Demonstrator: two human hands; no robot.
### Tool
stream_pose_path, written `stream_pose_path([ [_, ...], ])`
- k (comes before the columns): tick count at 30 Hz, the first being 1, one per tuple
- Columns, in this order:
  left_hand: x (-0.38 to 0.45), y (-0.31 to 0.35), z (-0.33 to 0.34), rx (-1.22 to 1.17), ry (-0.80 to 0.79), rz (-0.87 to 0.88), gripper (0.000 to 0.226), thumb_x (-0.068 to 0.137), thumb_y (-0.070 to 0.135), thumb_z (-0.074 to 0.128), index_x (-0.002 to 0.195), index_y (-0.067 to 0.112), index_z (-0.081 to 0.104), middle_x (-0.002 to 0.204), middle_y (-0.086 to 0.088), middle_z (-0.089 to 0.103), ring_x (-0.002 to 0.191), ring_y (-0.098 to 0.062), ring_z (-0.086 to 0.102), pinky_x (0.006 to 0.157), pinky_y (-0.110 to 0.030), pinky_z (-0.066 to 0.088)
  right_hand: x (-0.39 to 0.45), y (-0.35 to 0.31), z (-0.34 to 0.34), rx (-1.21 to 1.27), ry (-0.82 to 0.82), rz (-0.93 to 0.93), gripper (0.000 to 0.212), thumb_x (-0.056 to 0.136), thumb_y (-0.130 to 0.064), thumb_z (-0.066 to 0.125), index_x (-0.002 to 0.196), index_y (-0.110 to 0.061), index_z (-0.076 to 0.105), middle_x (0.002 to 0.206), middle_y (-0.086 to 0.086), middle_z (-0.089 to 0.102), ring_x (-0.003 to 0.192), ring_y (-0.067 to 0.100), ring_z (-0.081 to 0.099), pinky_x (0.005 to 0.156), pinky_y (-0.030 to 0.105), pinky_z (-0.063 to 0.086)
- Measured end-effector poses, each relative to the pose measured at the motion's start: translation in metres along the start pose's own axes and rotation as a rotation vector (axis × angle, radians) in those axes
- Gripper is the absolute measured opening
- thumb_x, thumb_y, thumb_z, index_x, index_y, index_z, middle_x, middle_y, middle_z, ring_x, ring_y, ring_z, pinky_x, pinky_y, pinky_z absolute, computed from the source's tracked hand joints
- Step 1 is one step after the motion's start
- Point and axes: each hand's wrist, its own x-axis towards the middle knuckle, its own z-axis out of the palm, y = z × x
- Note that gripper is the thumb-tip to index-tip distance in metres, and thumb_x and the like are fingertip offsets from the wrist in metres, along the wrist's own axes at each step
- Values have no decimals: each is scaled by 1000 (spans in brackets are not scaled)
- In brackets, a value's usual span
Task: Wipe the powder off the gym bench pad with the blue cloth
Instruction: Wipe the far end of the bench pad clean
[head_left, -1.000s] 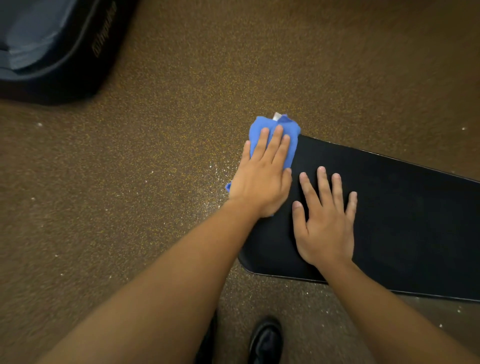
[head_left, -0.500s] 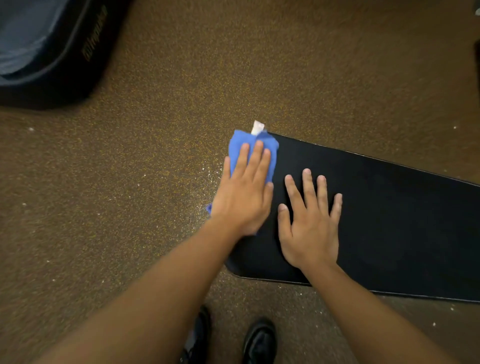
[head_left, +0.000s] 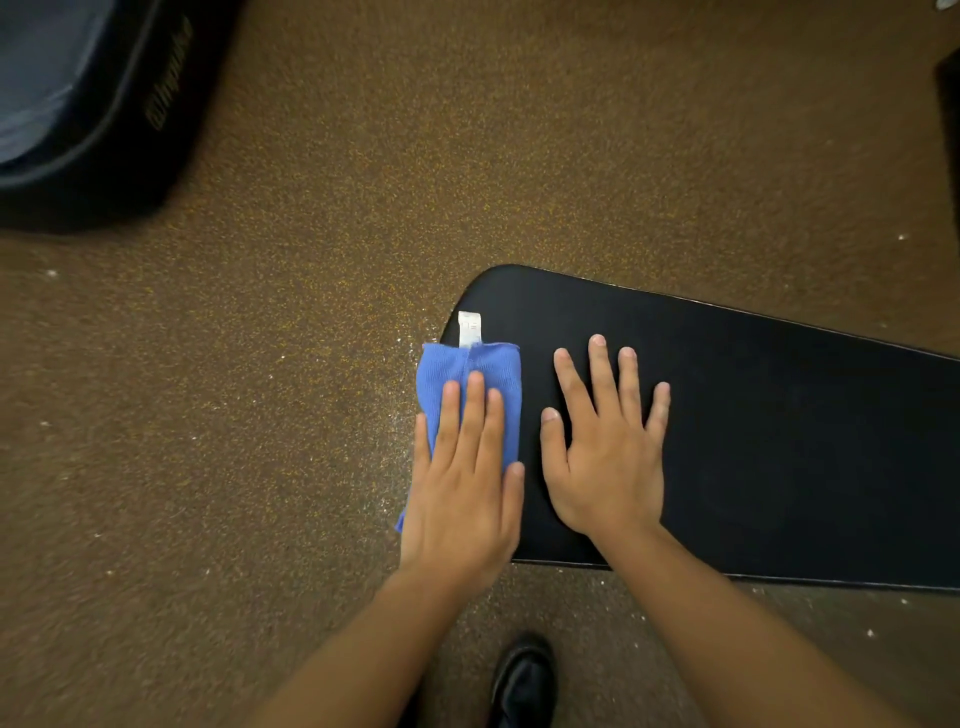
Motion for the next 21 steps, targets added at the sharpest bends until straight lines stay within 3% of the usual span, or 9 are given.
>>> stream_pose_path([
  [6, 78, -21, -19, -57, -61, 10, 71, 96, 46, 18, 156, 12, 3, 164, -3, -7, 150, -21, -15, 120, -42, -4, 0, 1, 1, 5, -5, 5, 58, 97, -45, 25, 153, -29, 24, 163, 4, 16, 150, 28, 8, 118, 60, 10],
  [10, 134, -37, -34, -208, -150, -19, 66, 103, 34, 35, 156, 10, 2, 165, -6, -5, 151, -24, -8, 122, -47, 6, 0, 1, 1, 5, -3, 4, 58, 97, -45, 26, 153, -29, 25, 162, 4, 17, 150, 29, 9, 117, 60, 10],
  [15, 67, -14, -17, 46, -53, 35, 68, 98, 41, 21, 156, 6, 9, 164, -10, -1, 151, -27, -7, 121, -48, 0, 0, 1, 2, 2, -1, 2, 58, 97, -44, 26, 153, -28, 25, 163, 4, 17, 150, 29, 9, 117, 60, 10],
  [21, -19, 14, 7, 71, -30, 23, 63, 99, 35, 28, 153, 2, 24, 162, -14, 15, 151, -31, 9, 116, -53, 13, 1, 2, 3, -13, 5, 0, 57, 98, -41, 26, 153, -28, 23, 162, 5, 17, 150, 29, 9, 117, 60, 12],
])
